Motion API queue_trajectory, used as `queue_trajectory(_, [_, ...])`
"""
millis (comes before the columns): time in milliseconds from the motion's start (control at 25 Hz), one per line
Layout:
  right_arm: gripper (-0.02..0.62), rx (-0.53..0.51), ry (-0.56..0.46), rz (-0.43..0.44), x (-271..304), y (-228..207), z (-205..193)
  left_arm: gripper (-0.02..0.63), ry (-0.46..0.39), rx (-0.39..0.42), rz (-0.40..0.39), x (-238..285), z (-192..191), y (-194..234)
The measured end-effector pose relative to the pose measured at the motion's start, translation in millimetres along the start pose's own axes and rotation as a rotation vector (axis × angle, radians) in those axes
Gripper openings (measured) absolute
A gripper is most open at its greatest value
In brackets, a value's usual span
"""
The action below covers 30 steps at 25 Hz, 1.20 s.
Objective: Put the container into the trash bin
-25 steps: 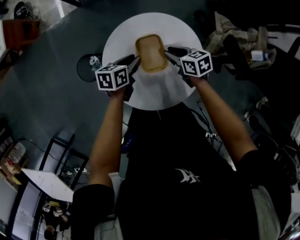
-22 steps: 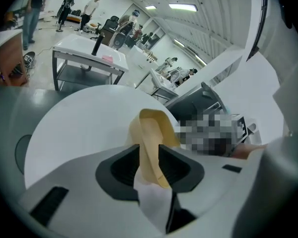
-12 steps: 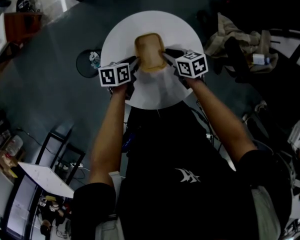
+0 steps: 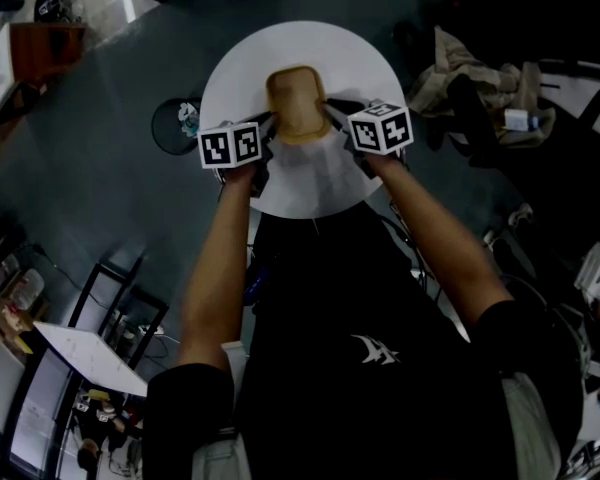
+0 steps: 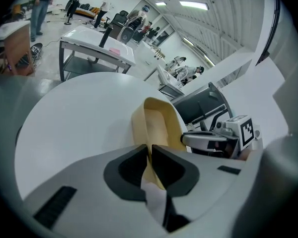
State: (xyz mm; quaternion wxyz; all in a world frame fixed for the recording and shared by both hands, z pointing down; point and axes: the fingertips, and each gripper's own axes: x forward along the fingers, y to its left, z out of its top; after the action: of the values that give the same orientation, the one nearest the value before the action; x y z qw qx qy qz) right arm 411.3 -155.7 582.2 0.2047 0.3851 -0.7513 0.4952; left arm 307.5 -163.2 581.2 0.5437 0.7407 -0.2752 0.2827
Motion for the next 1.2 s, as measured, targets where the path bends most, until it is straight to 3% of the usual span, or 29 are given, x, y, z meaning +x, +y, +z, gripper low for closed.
queue_trajectory(200, [0.052, 0.01, 0.0, 0.013, -3.0, 1.9, 0.1, 0.021, 0.005, -0.043, -0.016, -2.0, 0.1, -2.7])
queue_trajectory(520, [0.046, 0.021, -0.022, 0.03, -6.9, 13.5, 8.4, 0.015, -0.009, -0.039, -0.001, -14.5, 3.9, -5.8])
queue_trajectory(1200, [0.044, -0.056, -0.036, 0.12, -4.8, 70.4, 16.3, 0.015, -0.122, -0.04, 0.069, -76.2, -5.6, -4.2])
